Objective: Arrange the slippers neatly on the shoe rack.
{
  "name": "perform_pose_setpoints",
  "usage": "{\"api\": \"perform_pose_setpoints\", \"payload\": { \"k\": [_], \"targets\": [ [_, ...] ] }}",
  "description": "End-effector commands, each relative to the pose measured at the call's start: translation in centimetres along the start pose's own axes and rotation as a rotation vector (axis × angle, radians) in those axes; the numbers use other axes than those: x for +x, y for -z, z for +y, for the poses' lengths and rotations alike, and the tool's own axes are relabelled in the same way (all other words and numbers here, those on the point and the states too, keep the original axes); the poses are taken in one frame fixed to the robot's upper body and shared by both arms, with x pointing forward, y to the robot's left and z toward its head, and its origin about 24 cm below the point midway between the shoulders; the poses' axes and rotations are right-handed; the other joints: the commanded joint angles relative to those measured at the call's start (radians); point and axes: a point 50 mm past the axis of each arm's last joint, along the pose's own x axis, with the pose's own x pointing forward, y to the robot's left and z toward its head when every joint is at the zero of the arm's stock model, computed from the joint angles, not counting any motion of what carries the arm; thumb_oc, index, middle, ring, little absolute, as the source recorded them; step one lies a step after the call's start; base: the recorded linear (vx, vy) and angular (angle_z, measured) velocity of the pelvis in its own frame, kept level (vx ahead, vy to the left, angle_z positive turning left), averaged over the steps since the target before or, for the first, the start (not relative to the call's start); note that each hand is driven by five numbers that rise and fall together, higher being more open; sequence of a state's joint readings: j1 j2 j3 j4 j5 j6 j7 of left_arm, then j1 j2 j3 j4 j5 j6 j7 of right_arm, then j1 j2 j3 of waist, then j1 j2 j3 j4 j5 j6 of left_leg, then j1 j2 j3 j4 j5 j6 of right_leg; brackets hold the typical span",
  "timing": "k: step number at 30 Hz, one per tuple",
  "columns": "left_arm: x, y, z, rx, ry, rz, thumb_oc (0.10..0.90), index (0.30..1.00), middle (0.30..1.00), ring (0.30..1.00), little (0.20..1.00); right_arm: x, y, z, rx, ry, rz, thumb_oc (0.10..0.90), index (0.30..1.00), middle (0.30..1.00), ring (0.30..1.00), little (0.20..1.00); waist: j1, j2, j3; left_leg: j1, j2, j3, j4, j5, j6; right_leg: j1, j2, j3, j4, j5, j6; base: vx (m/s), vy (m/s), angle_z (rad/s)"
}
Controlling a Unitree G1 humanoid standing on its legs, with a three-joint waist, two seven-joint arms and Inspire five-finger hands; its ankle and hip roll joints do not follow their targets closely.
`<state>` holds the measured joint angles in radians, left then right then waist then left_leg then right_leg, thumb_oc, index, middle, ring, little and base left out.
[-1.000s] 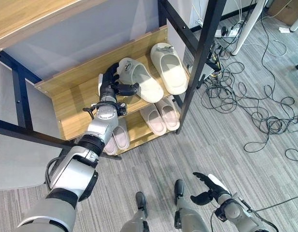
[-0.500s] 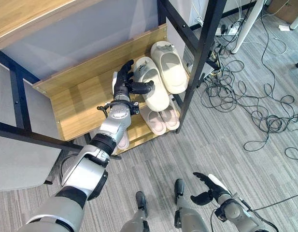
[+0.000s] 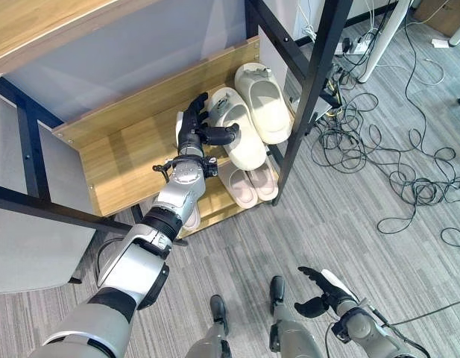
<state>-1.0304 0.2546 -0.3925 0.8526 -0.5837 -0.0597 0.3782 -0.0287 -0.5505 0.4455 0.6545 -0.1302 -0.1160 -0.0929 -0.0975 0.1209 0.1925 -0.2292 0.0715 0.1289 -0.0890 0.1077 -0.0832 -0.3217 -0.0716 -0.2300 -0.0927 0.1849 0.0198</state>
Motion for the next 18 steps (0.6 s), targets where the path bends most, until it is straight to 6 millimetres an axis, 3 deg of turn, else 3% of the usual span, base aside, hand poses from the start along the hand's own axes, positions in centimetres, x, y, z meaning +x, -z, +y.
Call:
{"api": "perform_pose_setpoints", "payload": {
  "k": [1, 9, 18],
  "targets": [
    [1.0, -7.0, -2.8, 0.034, 0.093, -0.243, 0.8, 0.9, 0.9, 0.9, 0.9, -1.3, 1.1, -1.3, -0.018, 0.024, -0.014, 0.8, 0.9, 0.9, 0.9, 0.9, -0.003, 0.001, -0.038, -0.022, -0.013, -0.036, 0.002, 0.011, -0.025, 0.031, -0.026, -0.014, 0.09, -0.161, 0.09, 0.0, 0.0, 0.0],
    [0.3, -9.6, -2.5, -0.04, 0.116, -0.362, 0.8, 0.9, 0.9, 0.9, 0.9, -1.2, 1.1, -0.5, 0.01, 0.007, -0.005, 0.8, 0.9, 0.9, 0.9, 0.9, 0.023, -0.001, -0.047, -0.016, -0.01, -0.053, 0.002, 0.018, -0.03, 0.06, -0.026, -0.044, 0.083, -0.17, 0.091, -0.01, -0.015, 0.05],
    [-1.6, -10.2, -3.3, -0.123, 0.205, -0.446, 0.8, 0.9, 0.9, 0.9, 0.9, -1.0, 0.9, -0.2, 0.016, 0.005, -0.005, 0.8, 0.9, 0.9, 0.9, 0.9, 0.045, -0.003, -0.05, -0.014, -0.013, -0.071, 0.002, 0.023, -0.031, 0.075, -0.029, -0.065, 0.084, -0.172, 0.09, -0.03, -0.009, 0.07]
  ]
}}
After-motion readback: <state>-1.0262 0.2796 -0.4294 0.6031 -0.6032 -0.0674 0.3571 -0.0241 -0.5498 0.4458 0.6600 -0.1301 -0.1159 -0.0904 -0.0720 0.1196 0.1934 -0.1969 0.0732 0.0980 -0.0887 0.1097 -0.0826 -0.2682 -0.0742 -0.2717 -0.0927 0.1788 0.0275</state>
